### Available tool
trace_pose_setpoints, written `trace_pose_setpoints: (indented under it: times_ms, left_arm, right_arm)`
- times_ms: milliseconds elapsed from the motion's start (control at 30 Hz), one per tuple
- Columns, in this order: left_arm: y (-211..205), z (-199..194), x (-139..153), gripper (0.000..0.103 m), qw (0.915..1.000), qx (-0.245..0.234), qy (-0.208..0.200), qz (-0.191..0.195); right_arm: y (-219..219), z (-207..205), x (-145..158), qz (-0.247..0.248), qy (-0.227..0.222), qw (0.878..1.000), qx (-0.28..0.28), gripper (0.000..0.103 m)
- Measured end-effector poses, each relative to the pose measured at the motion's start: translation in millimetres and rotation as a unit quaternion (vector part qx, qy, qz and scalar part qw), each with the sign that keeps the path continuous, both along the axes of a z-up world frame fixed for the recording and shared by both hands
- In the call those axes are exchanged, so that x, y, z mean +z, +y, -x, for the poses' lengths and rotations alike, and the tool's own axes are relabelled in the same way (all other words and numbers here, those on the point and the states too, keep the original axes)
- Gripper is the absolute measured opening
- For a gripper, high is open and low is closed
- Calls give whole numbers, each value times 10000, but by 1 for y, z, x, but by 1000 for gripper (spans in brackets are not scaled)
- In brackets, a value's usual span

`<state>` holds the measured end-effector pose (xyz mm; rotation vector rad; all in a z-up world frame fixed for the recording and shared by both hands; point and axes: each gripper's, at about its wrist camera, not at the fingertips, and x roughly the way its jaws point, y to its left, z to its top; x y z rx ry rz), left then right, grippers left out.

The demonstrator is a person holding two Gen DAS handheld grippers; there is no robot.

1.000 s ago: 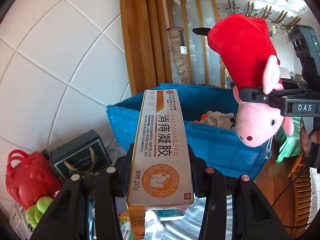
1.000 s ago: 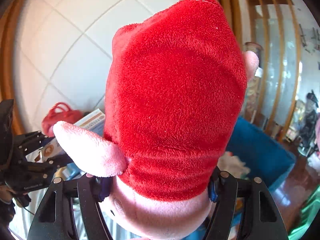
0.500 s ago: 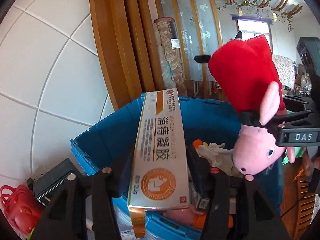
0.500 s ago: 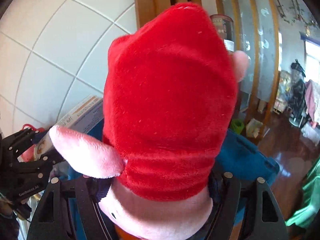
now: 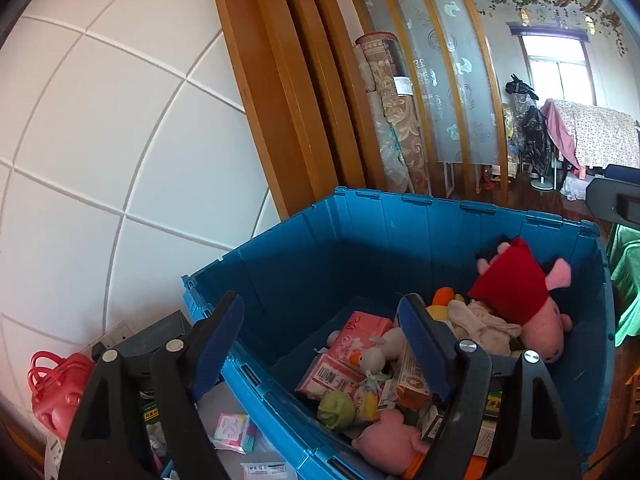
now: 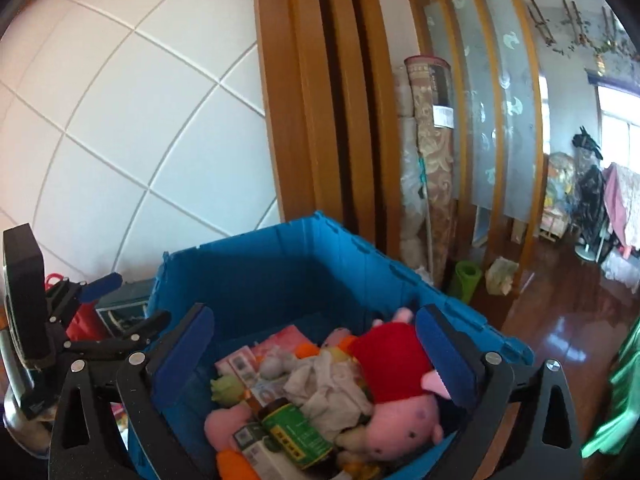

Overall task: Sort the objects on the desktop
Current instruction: 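Release the ointment box into the blue crate with the left tool while the right tool drops the pig plush, then return both tools to the pile on the table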

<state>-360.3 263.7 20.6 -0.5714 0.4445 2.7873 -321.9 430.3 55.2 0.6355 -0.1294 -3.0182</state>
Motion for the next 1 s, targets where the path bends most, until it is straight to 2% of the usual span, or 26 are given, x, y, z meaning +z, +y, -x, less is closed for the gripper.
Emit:
trace_pose_setpoints:
  times_ms: [400,667,833,1000]
  left_arm:
    - [-17,-13,-8,80,9985,525,147,-55]
    - [-30,-26,-14,80,9966,796,144,-129]
    - [-49,-39,-22,80,9939,1063,173,-254]
    - [-81,-55,-31,80,9897,1385,202,-291]
  right_arm:
    - [-26,-28,-27,74,-65,9995,288,103]
    - [-34,-37,-33,128,-1,9989,447,103]
    - [-45,-45,-37,151,141,9972,715,103]
    - [-66,-46,-43,232,69,9942,1048,103]
